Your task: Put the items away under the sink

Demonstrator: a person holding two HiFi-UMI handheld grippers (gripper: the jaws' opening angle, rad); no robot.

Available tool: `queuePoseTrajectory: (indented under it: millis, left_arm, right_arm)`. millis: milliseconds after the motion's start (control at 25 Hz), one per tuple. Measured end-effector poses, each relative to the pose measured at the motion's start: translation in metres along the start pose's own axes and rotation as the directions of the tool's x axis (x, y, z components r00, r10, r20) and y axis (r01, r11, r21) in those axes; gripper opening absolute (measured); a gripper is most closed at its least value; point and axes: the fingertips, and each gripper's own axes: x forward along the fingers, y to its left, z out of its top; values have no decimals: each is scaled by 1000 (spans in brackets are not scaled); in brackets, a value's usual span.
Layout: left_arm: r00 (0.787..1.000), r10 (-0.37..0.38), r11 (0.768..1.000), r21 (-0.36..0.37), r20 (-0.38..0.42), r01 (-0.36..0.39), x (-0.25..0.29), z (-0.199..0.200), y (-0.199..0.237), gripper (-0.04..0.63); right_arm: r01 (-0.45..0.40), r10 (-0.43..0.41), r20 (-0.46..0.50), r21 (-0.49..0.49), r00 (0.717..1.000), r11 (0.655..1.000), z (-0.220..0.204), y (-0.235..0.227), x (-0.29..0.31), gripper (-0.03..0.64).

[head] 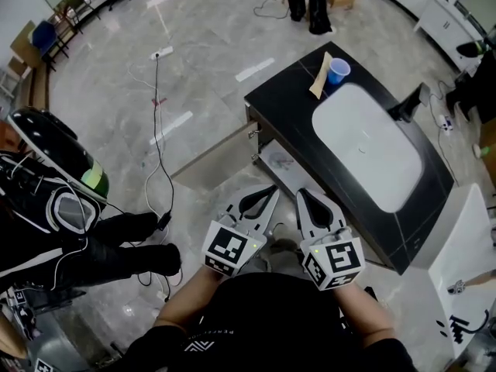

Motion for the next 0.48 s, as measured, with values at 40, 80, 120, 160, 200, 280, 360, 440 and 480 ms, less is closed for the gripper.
queuePoseTrajectory:
  millis: [40,80,120,160,200,280,360,440,480]
  left_arm:
    - [1000,-1,1000,0,0,1,0,0,0,9]
    - [1000,-3,1000,-1,-1,3,1,0,0,9]
    - [1000,-3,1000,-3,0,3,1,-1,0,9]
    - [1000,-2,1000,-6,1,2,1,-1,0,9]
    - [1000,0,1000,-10,2,0,1,-1,0,9]
    - [1000,3,1000,-19,4,-3,0,-1,1,9]
    - [1000,2,1000,-22,2,-2,-1,-1,1,9]
    - [1000,-1,1000,-23,-3,1,-1,-2,1,9]
    - [1000,-3,1000,-24,-6,3,-1,-3,0,9]
  right_arm:
    - [-5,5,2,-3,1000,1000,1,2,1,35]
    - [-10,10,3,-5,1000,1000,2,4,2,36]
    - [-16,16,4,-5,1000,1000,3,6,4,35]
    - [-22,22,4,-5,1000,1000,3,8,5,36]
    - [-28,28,3,-5,1000,1000,3,10,6,36]
    - [-40,40,0,-10,999,999,4,14,8,36]
    - [-44,44,-2,-16,999,999,4,17,8,36]
    - [-47,47,-2,-19,999,999,5,18,9,35]
    - [-49,49,-3,-20,999,999,5,18,9,35]
